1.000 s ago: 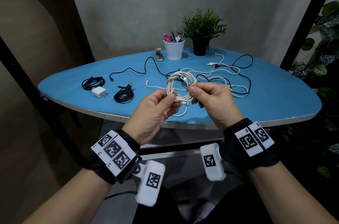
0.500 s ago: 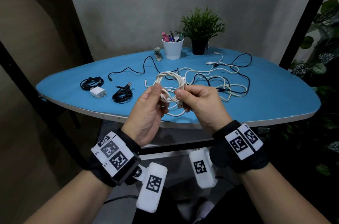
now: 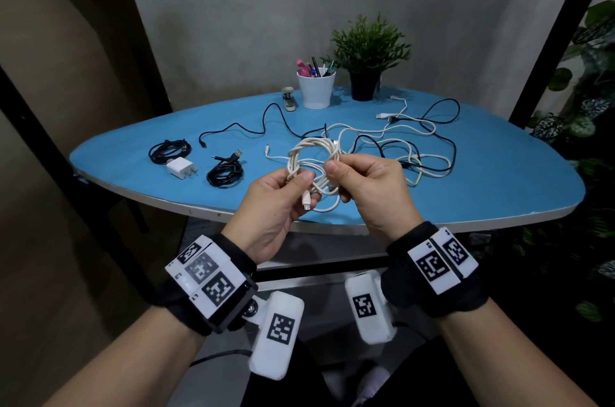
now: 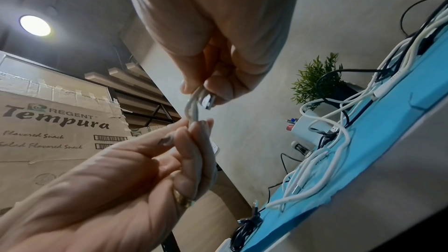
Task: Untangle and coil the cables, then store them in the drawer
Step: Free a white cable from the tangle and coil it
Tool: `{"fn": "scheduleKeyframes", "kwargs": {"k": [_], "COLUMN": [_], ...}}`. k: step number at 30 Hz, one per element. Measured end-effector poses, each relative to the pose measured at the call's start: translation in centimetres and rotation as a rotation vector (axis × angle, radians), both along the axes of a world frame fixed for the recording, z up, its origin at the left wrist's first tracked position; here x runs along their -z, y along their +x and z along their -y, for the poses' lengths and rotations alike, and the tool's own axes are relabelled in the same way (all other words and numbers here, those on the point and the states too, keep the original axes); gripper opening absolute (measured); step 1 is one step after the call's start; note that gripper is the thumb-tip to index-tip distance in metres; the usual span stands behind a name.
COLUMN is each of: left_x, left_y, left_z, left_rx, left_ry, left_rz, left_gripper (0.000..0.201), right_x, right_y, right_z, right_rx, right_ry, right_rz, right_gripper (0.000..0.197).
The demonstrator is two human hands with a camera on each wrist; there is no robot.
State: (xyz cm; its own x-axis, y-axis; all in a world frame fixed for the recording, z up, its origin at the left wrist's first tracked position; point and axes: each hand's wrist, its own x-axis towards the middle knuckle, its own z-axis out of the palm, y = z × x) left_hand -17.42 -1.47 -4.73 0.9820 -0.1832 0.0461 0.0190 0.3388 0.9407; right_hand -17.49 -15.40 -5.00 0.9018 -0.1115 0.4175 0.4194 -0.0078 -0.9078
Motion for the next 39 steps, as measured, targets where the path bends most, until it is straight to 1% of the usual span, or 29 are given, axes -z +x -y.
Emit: {"fn": "scheduleKeyframes", "kwargs": {"k": [1, 5, 8, 10, 16, 19, 21, 24, 26, 29, 31, 33, 35, 36, 38, 39], "left_x": [0.0, 0.3, 0.5, 0.5, 1.0, 1.0, 0.9, 1.0, 0.9, 0.5, 0.2, 0.1, 0.0, 0.0, 0.1, 0.0], "left_y": [0.1, 0.3, 0.4, 0.4, 0.9, 0.7, 0.5, 0.6, 0.8, 1.2, 1.3, 1.3, 1.1, 1.1, 1.0, 1.0], "left_z": [-0.1, -0.4, -0.4, -0.5, -1.2, -1.2, -1.2, -1.2, -1.5, -2.2, -2.4, -2.5, -2.4, -2.4, -2.6, -2.8], "left_rx": [0.001, -0.007, -0.016, -0.027, -0.129, -0.211, -0.268, -0.301, -0.304, -0.333, -0.363, -0.383, -0.383, -0.381, -0.384, -0.385], "left_ry": [0.014, 0.072, 0.165, 0.277, 0.734, 0.884, 0.918, 0.958, 0.973, 1.0, 0.992, 0.946, 0.872, 0.853, 0.878, 0.885], "left_rz": [0.0, -0.013, 0.01, 0.069, 0.297, 0.427, 0.497, 0.559, 0.572, 0.576, 0.563, 0.579, 0.64, 0.7, 0.824, 0.841], "left_gripper": [0.015, 0.008, 0.018, 0.02, 0.02, 0.016, 0.014, 0.008, 0.009, 0.011, 0.015, 0.018, 0.028, 0.033, 0.036, 0.035], "right_x": [0.1, 0.3, 0.5, 0.5, 0.5, 0.5, 0.7, 0.9, 0.9, 0.6, 0.4, 0.2, -0.1, -0.1, -0.3, -0.3], "right_y": [0.0, 0.0, 0.0, 0.2, 0.4, 0.4, 0.5, 0.7, 0.6, 0.2, 0.0, 0.1, 0.3, 0.4, 0.7, 0.8], "right_z": [0.1, 0.1, 0.0, 0.2, 0.4, 0.4, 0.4, 0.6, 0.5, 0.0, -0.1, -0.1, 0.2, 0.3, 0.4, 0.4], "right_rx": [0.003, 0.011, 0.009, 0.01, -0.033, -0.038, -0.035, -0.005, -0.001, -0.017, -0.012, -0.003, 0.016, 0.03, 0.051, 0.05], "right_ry": [-0.015, -0.09, -0.106, -0.113, -0.155, -0.192, -0.207, -0.253, -0.271, -0.291, -0.301, -0.319, -0.33, -0.327, -0.302, -0.283], "right_rz": [0.005, 0.011, 0.011, 0.006, -0.081, -0.084, -0.084, -0.087, -0.096, -0.099, -0.107, -0.116, -0.134, -0.147, -0.166, -0.171], "right_gripper": [0.013, 0.019, 0.021, 0.021, 0.012, 0.009, 0.01, 0.013, 0.015, 0.013, 0.016, 0.018, 0.017, 0.018, 0.019, 0.019]}}
